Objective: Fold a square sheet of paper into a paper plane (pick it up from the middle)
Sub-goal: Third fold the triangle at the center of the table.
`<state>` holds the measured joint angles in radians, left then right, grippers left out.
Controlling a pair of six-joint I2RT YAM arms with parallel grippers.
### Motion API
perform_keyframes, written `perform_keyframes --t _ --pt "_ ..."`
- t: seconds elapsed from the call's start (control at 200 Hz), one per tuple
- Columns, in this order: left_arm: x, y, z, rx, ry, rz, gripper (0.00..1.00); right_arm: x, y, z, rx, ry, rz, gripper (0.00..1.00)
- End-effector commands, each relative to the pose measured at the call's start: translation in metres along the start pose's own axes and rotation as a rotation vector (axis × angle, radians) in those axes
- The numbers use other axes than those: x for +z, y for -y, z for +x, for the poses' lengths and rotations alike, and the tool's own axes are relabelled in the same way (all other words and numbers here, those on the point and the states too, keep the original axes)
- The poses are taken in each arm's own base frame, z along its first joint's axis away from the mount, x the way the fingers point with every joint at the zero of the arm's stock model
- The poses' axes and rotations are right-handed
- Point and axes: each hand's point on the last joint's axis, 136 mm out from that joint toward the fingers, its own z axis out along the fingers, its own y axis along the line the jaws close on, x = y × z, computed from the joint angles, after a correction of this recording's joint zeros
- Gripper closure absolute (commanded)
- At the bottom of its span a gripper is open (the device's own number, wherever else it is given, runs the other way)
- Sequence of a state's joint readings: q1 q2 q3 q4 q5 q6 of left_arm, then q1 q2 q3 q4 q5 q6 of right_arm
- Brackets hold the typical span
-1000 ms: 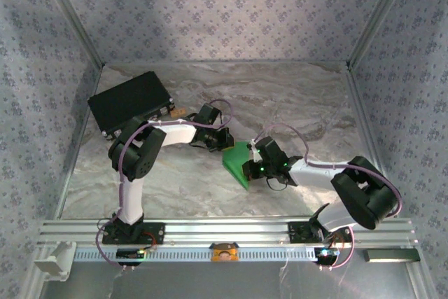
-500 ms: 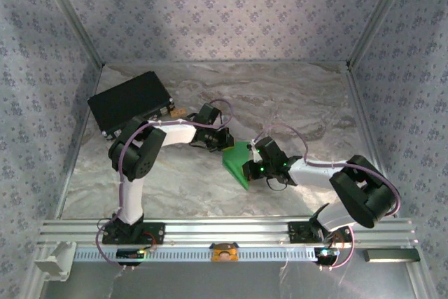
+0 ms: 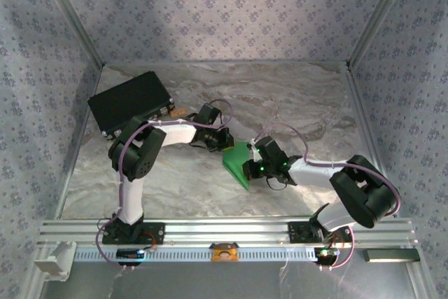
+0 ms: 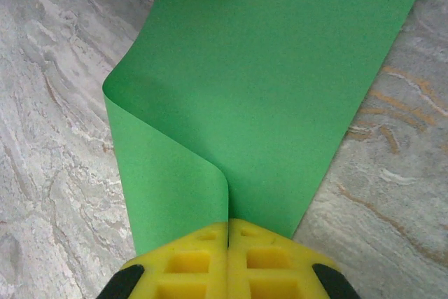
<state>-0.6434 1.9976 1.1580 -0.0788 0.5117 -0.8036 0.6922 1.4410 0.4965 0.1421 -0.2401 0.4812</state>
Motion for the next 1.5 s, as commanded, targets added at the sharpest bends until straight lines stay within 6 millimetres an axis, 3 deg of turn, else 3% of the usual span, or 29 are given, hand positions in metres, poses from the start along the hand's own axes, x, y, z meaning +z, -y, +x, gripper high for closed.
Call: perform_keyframes --t 0.0,0.685,1.494 --pt "0.004 -0.003 0.007 0.007 -0.023 -0.023 0.90 0.000 -0.001 -0.009 -0.007 0.015 0.001 1.00" --pt "0.005 -0.004 0.009 0.005 -0.025 -0.026 0.90 -0.001 -0.004 -0.012 -0.006 0.020 -0.020 1.00" --pt "0.000 0.000 0.005 0.016 -0.009 -0.028 0.90 0.003 0.005 0.008 0.031 -0.030 0.007 1.00"
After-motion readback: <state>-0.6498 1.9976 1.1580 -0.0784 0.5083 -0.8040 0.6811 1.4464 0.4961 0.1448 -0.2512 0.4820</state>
